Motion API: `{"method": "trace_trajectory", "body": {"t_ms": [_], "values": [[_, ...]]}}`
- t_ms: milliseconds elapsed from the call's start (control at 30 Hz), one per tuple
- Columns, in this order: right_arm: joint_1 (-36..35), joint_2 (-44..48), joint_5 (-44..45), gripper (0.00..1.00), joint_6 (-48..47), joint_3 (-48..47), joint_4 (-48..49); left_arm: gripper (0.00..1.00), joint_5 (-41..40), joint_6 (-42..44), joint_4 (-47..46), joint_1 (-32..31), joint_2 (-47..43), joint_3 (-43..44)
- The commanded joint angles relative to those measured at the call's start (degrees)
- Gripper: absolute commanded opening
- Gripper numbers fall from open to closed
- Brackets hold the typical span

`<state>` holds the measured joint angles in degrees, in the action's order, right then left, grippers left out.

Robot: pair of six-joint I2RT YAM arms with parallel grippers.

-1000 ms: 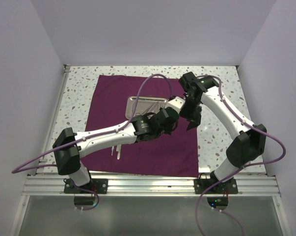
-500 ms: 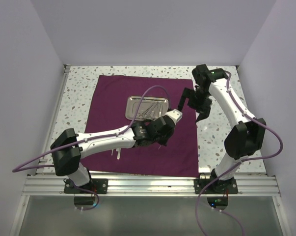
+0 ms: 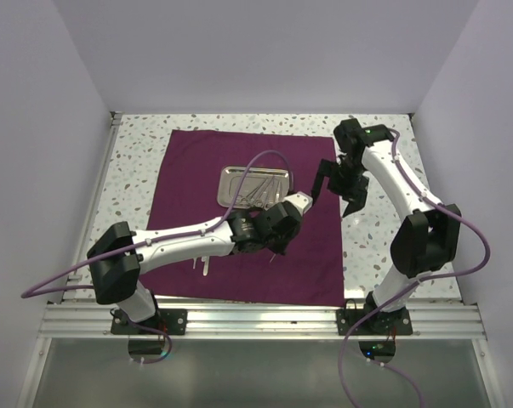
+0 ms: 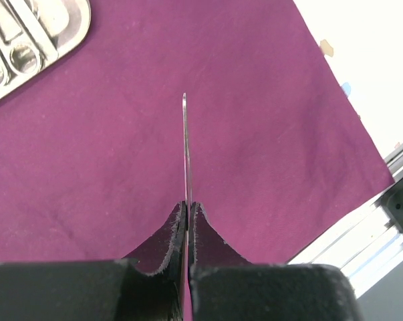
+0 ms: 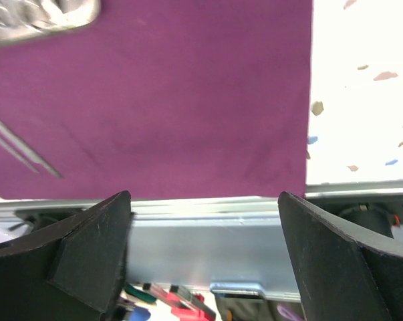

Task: Open and lay out the surgical kit
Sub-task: Place the medical item in the surgical kit, then pick up the medical item from the container.

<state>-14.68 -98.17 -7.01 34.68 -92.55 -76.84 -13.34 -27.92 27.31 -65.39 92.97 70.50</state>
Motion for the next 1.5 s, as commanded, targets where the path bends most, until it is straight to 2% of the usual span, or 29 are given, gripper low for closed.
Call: {"method": "trace_trajectory", "body": {"t_ms": [0, 233, 367, 433, 467, 533, 567, 667, 700, 833, 967, 1133, 1200, 1467], "values": [[-0.09, 4.56, 2.76, 0.96, -1.10, 2.98, -1.47, 0.00, 1.73, -2.57, 1.69, 0.17, 1.23, 2.44], [-0.09, 10.54, 11.66, 0.96, 5.04, 3.69, 4.23, 0.00, -0.19, -14.78, 15.57, 0.26, 17.06, 19.82], [-0.09, 11.77, 13.15, 0.97, 6.63, 3.96, 5.47, 0.01, 1.73, -17.25, 17.08, 0.61, 20.32, 22.66], [-0.09, 11.69, 14.03, 0.97, 6.55, 3.61, 5.12, 0.24, 1.74, -17.34, 17.42, 0.61, 20.50, 23.02], [0.00, 11.69, 14.65, 0.97, 6.37, 3.52, 5.03, 0.48, 1.66, -17.34, 17.60, 0.61, 20.32, 22.84], [0.00, 11.60, 14.91, 0.97, 6.28, 3.34, 5.03, 0.64, 1.39, -17.08, 17.43, 0.61, 19.10, 22.32], [-0.09, 11.42, 15.00, 0.97, 6.19, 3.08, 5.21, 0.79, 0.96, -16.73, 17.51, 0.61, 18.66, 22.31], [-0.09, 10.72, 13.34, 0.97, 5.58, 2.99, 7.04, 0.88, -1.41, -16.02, 19.52, 0.78, 16.02, 23.80], [-0.09, 10.46, 10.29, 0.96, 5.06, 3.08, 9.49, 0.90, -1.51, -16.28, 20.06, 1.74, 13.75, 24.33], [-3.33, 7.48, 5.77, 0.90, 4.00, 3.61, 16.09, 0.92, -1.59, -16.64, 21.80, 4.91, 5.75, 25.82], [-10.36, -0.14, 6.92, 0.82, 3.30, -4.01, 17.34, 0.91, -6.76, -16.29, 27.07, 9.39, -1.37, 27.58], [-14.50, -10.89, 6.92, 0.57, 3.21, -12.29, 17.42, 0.91, -13.98, -12.69, 31.75, 16.07, -9.81, 24.35], [-15.11, -15.62, 8.49, 0.51, 3.38, -15.89, 16.81, 0.91, -14.34, -11.55, 32.63, 18.96, -12.53, 22.59], [-15.38, -24.34, 15.00, 0.41, 4.08, -22.84, 15.14, 0.89, -13.11, -11.71, 32.89, 21.26, -18.35, 16.60]]}}
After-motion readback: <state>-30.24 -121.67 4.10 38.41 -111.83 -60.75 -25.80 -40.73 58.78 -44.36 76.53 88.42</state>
